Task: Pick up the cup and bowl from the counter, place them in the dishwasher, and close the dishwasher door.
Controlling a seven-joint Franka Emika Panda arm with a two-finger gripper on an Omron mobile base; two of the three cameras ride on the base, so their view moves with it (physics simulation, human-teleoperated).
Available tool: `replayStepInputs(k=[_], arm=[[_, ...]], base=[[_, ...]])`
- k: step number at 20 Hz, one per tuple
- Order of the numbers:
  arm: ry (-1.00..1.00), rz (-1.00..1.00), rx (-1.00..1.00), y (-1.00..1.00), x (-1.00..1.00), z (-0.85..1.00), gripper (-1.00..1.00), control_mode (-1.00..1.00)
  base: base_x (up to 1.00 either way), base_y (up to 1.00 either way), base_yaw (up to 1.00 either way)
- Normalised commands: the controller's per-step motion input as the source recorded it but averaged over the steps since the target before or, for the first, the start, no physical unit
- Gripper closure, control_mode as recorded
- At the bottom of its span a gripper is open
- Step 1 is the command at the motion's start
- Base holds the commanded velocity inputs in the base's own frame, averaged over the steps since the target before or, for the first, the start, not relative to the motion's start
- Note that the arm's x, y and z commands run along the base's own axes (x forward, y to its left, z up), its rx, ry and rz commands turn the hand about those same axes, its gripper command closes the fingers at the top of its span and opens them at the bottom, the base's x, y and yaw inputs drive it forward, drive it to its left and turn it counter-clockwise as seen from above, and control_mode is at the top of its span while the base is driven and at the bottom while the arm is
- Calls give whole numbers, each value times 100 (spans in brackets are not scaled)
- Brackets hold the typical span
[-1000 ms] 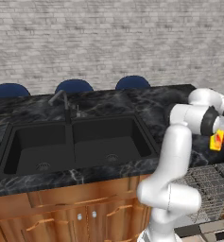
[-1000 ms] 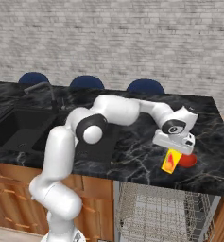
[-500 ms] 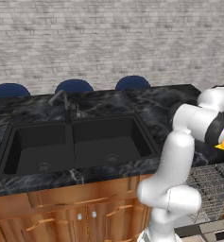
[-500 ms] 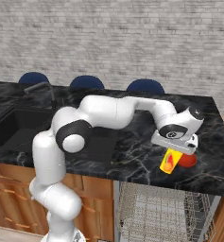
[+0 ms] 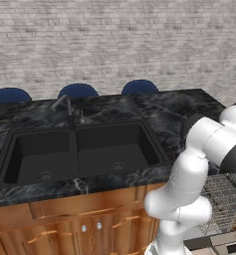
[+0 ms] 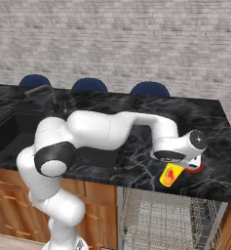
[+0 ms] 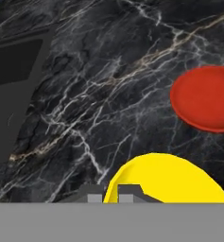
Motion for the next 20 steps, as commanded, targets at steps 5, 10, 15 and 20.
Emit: replayStepInputs(k=[5,10,15,20], arm=[[-11,-6,11,0,-30,0,100,-100],[-8,-11,25,0,-32,0,100,-100],[-4,-15,29,-3,-48,-1,100,-100],[0,-14,8,-2,-33,-19,100,-100]], base=[[0,0,0],[0,0,0],[0,0,0],[0,0,0]])
